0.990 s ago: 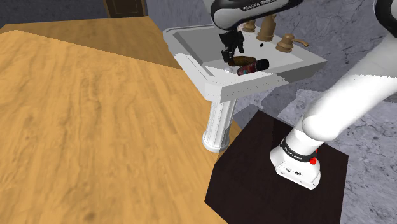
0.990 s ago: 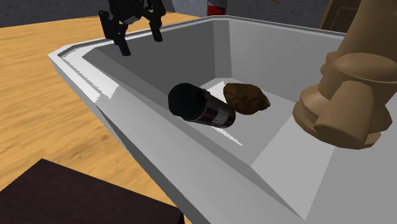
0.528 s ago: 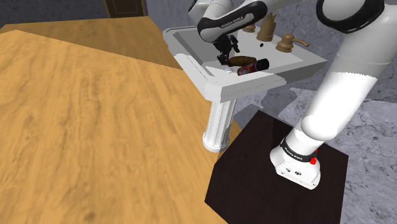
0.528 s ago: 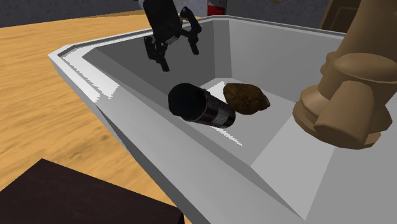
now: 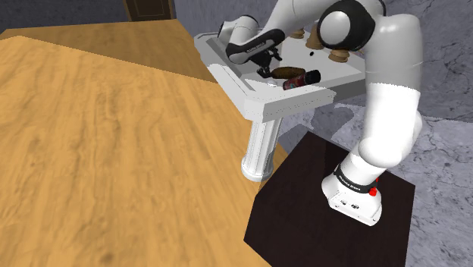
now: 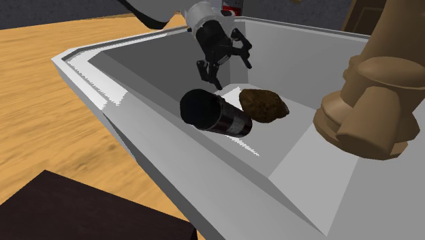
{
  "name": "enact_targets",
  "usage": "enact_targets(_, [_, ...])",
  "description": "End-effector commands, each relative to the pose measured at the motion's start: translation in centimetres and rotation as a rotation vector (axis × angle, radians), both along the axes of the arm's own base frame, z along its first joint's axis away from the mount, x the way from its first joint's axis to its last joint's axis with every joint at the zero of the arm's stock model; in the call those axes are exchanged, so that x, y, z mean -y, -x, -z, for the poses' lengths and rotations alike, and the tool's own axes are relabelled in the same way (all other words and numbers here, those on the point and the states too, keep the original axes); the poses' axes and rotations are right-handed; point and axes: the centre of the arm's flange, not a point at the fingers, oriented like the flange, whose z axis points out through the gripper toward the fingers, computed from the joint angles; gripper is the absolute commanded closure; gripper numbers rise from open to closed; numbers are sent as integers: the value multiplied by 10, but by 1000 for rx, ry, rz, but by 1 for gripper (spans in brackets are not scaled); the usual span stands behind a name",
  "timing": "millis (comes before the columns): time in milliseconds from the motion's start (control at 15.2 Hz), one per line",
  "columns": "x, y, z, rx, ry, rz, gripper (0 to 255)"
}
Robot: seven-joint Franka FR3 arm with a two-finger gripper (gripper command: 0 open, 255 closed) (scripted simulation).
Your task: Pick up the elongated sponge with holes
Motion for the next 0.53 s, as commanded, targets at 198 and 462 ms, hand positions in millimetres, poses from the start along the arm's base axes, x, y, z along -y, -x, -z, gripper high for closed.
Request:
enact_targets(198, [50,-33,44,-105,126,24,0])
enact_targets(462, [79,-48,69,-158,188,37,0])
